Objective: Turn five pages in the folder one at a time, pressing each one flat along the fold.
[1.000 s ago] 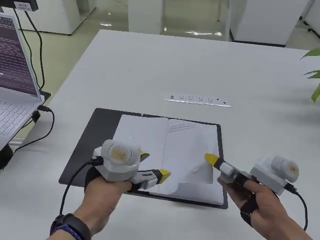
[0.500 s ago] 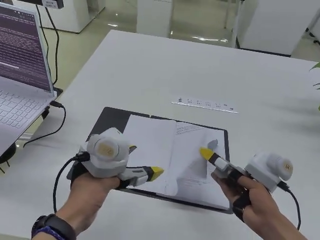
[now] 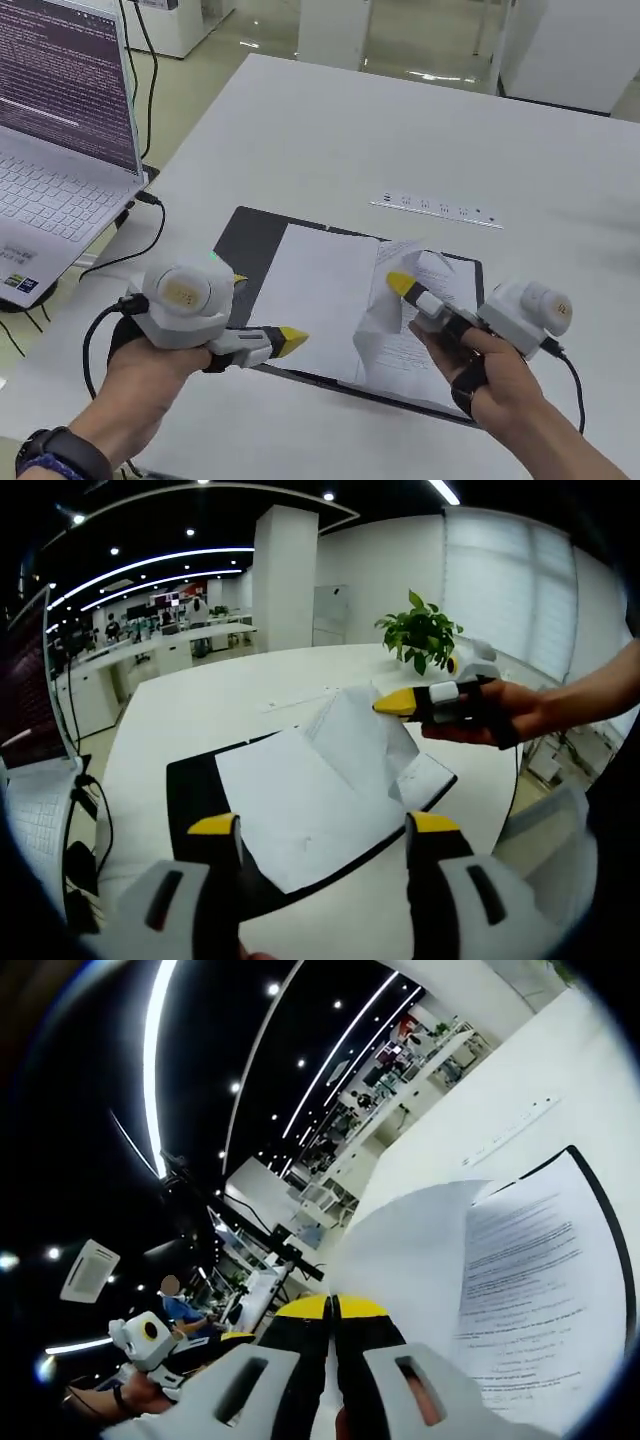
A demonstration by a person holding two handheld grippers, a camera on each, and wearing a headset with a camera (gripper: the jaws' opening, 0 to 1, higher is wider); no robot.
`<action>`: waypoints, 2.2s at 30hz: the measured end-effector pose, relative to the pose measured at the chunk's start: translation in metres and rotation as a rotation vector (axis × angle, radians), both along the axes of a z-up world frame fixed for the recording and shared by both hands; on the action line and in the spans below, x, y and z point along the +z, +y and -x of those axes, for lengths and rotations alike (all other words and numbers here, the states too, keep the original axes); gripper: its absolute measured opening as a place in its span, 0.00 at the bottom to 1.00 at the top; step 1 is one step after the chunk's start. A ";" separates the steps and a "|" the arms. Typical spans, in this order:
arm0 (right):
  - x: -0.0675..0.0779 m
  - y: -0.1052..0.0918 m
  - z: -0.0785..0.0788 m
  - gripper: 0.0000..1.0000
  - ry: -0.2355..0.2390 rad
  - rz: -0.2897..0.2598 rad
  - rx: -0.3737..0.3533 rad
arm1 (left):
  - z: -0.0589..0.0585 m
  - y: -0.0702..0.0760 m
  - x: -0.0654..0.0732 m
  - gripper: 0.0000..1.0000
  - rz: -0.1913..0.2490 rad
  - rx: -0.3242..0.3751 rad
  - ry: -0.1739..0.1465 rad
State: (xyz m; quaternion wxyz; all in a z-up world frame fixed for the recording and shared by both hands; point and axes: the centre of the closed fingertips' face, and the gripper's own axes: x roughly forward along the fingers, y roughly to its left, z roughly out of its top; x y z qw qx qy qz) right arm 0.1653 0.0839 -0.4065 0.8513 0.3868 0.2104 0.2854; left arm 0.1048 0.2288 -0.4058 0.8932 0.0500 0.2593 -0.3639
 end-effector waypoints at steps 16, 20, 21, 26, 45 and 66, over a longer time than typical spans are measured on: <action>-0.009 0.051 0.002 0.00 0.020 -0.007 0.094 | 0.013 0.025 -0.001 0.70 -0.020 0.006 0.014; -0.017 0.058 0.000 0.00 0.035 -0.005 0.105 | 0.016 0.029 0.000 0.70 -0.015 0.013 0.014; -0.017 0.061 0.001 0.00 0.036 -0.009 0.106 | 0.016 0.030 0.000 0.70 -0.014 0.016 0.015; -0.020 0.074 0.000 0.00 0.043 -0.013 0.123 | 0.018 0.034 0.000 0.70 -0.003 0.033 0.020; -0.049 0.110 -0.007 0.00 0.116 -0.028 0.149 | 0.013 0.038 0.007 0.70 0.038 0.062 0.015; -0.085 0.141 -0.016 0.00 0.226 -0.054 0.127 | 0.006 0.043 0.005 0.70 0.045 0.065 0.026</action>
